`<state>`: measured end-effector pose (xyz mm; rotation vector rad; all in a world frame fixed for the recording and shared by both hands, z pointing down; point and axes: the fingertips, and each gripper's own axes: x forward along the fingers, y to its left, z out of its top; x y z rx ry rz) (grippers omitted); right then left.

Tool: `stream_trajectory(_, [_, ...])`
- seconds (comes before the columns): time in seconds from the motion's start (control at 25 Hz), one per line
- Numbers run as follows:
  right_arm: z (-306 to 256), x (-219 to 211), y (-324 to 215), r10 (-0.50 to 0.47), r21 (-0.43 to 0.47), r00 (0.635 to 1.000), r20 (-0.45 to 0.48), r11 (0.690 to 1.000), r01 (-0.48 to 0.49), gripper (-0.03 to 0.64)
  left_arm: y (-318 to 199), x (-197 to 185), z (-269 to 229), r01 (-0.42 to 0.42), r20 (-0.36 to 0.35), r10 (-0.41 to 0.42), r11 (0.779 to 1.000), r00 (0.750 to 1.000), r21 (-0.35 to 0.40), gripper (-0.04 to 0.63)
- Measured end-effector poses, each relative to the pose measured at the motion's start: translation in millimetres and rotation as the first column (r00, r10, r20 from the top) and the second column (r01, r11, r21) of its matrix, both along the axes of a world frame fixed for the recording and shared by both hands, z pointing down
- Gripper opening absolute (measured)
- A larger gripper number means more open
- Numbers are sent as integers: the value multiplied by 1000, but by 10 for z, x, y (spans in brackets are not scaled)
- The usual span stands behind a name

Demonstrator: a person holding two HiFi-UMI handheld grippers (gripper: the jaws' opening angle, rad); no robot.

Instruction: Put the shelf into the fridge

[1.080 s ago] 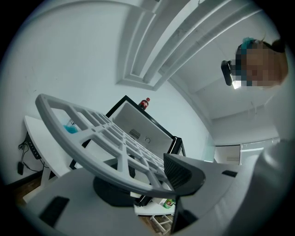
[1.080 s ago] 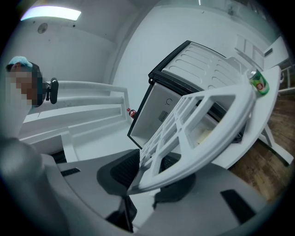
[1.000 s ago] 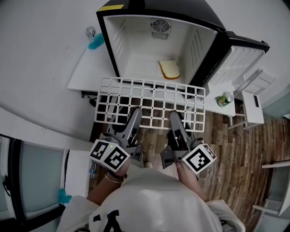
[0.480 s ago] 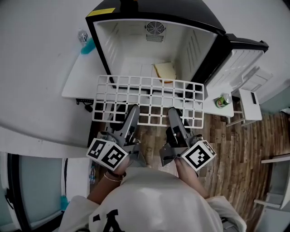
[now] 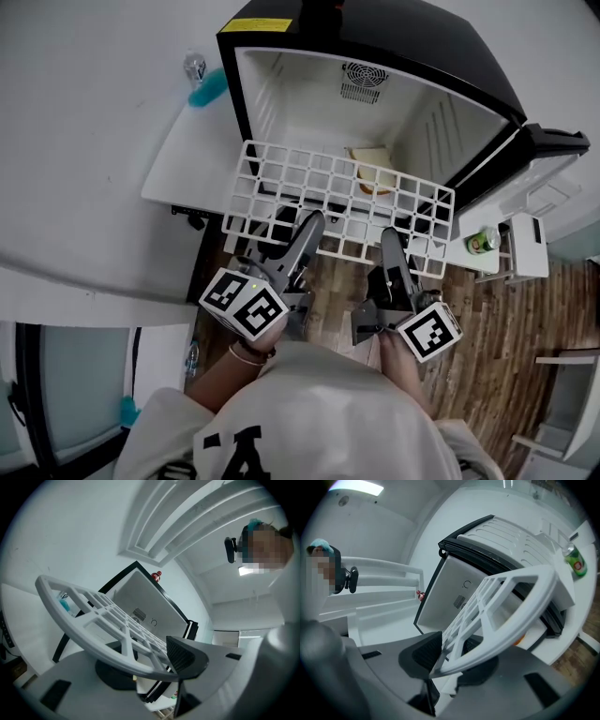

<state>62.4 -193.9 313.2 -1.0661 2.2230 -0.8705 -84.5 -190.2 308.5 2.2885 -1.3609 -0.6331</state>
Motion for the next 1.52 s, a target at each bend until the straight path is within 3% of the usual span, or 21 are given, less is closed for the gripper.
stream_trajectory(0.2, [49,30,-174,36,-27,999,-11,999,-36,114,-203,-4,19,-20,-7,20,1000,1000,-13,186])
stream_trajectory(0.6, [-10,1,-595,16,-70,1000,-16,997,-17,115,-610,-16,4,-13,-23,11,998,1000,-69,185])
stream_trajectory(1.08, [60,25,-567,44,-80,999,-2,996,-44,114,-591,-38,-14,-24,-25,23,999,999,-28,184])
stream_trajectory(1.36, [-5,27,-645,25,-71,998,55,997,-21,106,-632,-3,-1,-35,-48,33,998,998,-47,184])
stream_trajectory(1.52, [-30,15,-669,28,-70,999,39,997,-25,107,-635,-15,-28,-19,-37,18,999,999,-51,184])
